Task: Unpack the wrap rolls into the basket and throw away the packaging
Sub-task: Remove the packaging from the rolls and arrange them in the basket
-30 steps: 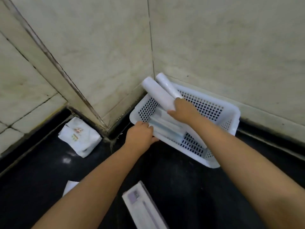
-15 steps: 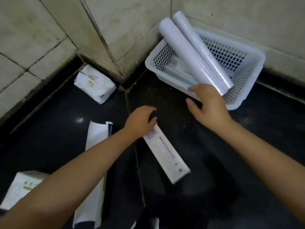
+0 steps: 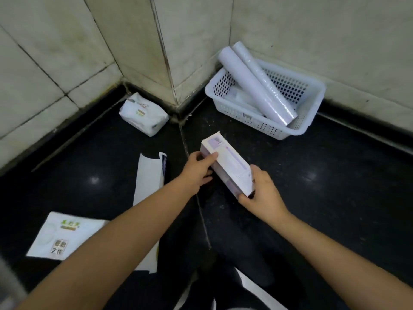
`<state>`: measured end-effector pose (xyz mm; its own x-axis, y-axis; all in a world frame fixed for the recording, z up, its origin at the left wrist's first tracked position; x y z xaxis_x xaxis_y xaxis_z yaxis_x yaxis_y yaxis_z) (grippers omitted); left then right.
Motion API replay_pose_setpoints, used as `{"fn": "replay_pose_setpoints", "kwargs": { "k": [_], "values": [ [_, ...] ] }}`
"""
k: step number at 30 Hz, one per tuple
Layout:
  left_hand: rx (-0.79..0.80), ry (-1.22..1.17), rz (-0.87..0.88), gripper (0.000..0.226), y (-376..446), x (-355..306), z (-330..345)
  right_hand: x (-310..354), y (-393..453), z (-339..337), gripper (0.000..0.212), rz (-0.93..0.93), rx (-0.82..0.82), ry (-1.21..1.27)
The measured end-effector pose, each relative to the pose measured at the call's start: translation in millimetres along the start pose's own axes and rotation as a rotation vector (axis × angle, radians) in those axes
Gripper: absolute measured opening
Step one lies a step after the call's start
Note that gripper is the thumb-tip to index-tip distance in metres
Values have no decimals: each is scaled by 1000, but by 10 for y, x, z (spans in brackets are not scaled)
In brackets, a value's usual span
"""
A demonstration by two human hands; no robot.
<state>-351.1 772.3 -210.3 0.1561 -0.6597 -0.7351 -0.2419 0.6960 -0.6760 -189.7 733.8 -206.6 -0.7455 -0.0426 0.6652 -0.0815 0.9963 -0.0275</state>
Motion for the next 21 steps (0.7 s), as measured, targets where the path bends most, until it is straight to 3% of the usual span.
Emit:
{"fn": "replay_pose_setpoints", "kwargs": {
  "k": [2,6,8,10,12,15,18,21],
  "values": [
    [73,-107,33,51,-97,-185,19,146,49,-161,60,-96,-66,59],
    [55,-140,251,82,-261,-594,-55,381,100,-539,45,-260,-241,141],
    [51,-137,365,81,-391,-764,-86,410,73,-681,56,-283,-267,146],
    [63,-128,480,85,-527,-899,-99,419,60,-738,67,-285,-182,84],
    [68,-17,631,87,-654,-1026,-112,471,106,-851,63,-280,-189,62],
    [133,188,803,72,-819,-1188,-130,784,234,-1235,60,-306,-285,171],
    [223,325,902,71,-995,-1277,-136,1159,308,-1570,64,-396,-110,159],
    [339,365,962,73,-1155,-1333,-133,1334,311,-1685,56,-436,55,25]
  ]
}}
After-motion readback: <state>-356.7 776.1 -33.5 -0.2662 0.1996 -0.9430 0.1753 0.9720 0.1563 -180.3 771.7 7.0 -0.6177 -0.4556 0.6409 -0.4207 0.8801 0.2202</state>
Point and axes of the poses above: each hand's wrist, its own y-axis towards the middle knuckle, its own z-axis out of the palm, x = y × z, the point moved 3 cm from there along y, towards the middle knuckle, and after that the axes turned 9 degrees about -x, right-handed, at the moved point
